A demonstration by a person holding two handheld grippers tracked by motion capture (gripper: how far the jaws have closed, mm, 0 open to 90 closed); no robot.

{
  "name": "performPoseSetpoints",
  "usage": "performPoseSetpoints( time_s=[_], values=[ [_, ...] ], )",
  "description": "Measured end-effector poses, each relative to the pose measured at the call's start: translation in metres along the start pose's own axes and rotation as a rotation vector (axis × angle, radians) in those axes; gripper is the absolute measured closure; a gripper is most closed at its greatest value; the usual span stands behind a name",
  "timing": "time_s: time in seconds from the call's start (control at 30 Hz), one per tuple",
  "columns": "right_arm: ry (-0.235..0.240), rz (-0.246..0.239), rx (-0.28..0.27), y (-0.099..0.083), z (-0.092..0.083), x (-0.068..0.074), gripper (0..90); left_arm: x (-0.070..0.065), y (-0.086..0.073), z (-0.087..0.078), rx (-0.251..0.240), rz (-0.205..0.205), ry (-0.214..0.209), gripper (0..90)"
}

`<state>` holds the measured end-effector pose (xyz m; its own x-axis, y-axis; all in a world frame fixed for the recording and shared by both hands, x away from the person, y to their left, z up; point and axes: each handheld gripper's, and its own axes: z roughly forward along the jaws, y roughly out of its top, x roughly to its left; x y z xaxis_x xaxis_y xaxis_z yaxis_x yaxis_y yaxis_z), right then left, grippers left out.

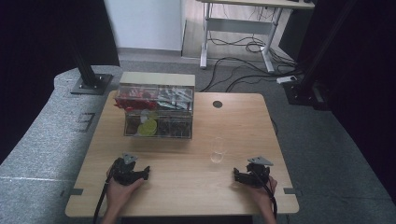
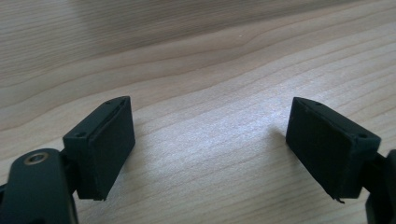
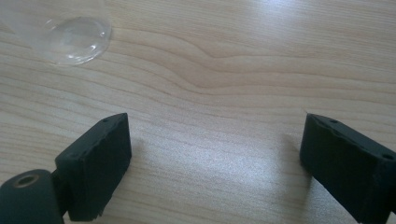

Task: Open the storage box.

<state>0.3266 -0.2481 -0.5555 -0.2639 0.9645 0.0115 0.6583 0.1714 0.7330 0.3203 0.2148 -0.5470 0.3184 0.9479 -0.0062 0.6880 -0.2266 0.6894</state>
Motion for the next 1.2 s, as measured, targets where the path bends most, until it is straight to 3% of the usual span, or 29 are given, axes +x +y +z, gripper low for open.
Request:
performPoseSetpoints(
  time_s=[0.67, 1.0, 1.2],
  values=[
    [0.005, -0.002, -0.008, 0.001, 0.001, -0.003, 13.3, 0.005, -0.003, -0.008, 0.003, -0.041, 0.033, 21.8],
    [0.006, -0.003, -0.009, 0.001, 0.001, -0.003, 13.4, 0.009, -0.002, -0.021, -0.045, -0.053, 0.03, 35.1],
    [0.006, -0.004, -0.009, 0.002, 0.001, -0.003, 13.5, 0.008, 0.0, -0.032, -0.107, -0.057, 0.02, 43.4]
  ],
)
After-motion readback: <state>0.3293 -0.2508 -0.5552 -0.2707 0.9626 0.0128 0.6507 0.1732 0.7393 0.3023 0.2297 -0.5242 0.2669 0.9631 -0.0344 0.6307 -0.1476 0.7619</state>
